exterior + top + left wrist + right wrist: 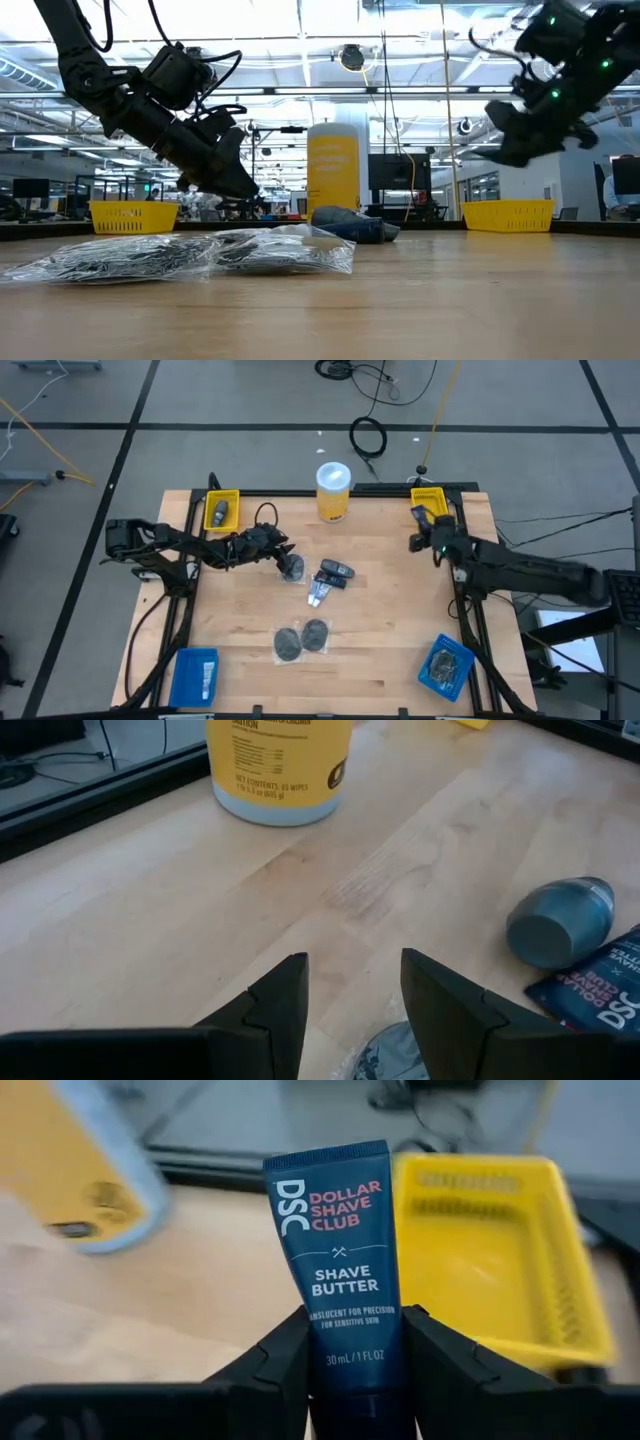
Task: Pick & Place Travel size toiletries
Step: Put the blue shaving cream into the right yellow bin
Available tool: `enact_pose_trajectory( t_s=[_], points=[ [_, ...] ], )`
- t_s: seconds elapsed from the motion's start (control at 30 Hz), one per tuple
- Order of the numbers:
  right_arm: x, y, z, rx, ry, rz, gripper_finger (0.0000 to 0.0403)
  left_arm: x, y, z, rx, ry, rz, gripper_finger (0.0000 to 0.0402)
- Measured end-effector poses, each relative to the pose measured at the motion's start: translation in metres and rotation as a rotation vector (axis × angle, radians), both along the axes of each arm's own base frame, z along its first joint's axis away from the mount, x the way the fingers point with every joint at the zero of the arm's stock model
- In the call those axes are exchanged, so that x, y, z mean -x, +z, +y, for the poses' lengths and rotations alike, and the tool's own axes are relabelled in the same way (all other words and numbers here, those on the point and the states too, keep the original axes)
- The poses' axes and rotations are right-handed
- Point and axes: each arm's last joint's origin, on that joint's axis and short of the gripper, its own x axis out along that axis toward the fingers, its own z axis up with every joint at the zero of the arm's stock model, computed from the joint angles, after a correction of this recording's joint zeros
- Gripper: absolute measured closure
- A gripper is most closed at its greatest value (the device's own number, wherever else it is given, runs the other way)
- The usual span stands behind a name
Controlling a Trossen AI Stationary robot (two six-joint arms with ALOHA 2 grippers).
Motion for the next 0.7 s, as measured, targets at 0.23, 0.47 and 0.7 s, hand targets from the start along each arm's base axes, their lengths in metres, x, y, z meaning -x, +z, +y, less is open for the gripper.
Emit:
enact_pose_trajectory(
  t_s=[0.23, 0.47, 0.7],
  points=[
    [0.019, -0.009, -0.035, -0.135, -0.067, 0.067, 0.0280, 0.000, 0.000, 0.000, -0.002, 0.000, -0.003, 0.0245],
    [0.024, -0.006, -0.065, -0.174, -0.108, 0.101, 0.0281, 0.000, 0.001, 0.000, -0.006, 0.003, -0.007, 0.0245],
    [0.020, 0.002, -0.077, -0.269, -0.164, 0.139, 0.0278, 0.000, 0.001, 0.001, -0.014, 0.017, -0.005, 0.0245]
  ],
)
